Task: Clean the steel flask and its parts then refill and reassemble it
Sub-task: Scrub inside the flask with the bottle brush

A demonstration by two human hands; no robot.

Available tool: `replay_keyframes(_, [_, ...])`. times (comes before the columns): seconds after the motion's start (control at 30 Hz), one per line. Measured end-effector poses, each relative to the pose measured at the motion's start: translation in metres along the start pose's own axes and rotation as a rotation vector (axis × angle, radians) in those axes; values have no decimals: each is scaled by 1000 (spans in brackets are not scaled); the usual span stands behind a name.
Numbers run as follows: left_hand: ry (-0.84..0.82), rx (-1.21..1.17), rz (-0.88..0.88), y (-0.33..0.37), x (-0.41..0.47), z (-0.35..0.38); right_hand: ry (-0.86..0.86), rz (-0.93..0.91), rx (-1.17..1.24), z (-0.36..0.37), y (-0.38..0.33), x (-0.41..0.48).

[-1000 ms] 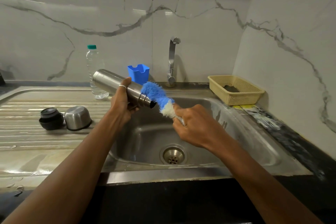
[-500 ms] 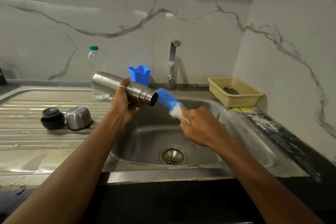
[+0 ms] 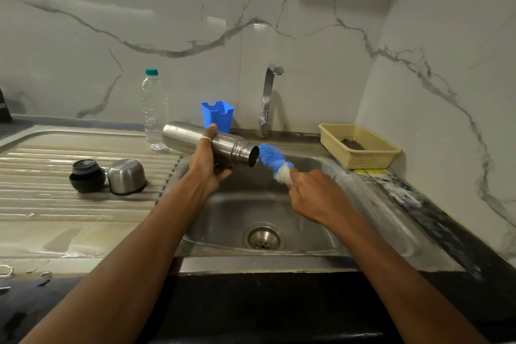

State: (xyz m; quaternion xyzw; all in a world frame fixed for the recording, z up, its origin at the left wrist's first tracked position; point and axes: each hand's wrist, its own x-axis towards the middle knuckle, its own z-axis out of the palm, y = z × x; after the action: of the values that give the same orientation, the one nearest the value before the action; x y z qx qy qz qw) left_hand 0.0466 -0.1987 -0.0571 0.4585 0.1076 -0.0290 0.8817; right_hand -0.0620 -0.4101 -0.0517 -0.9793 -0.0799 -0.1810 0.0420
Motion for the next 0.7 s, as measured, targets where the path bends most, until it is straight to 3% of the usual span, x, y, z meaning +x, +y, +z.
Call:
replay_keyframes(0.3, [5,27,-51,-9,9,2,-61,36,-75,-3,0,1])
replay_keyframes(0.7, [25,4,-72,-7,8,0,173,98,-34,-27,-4,-2])
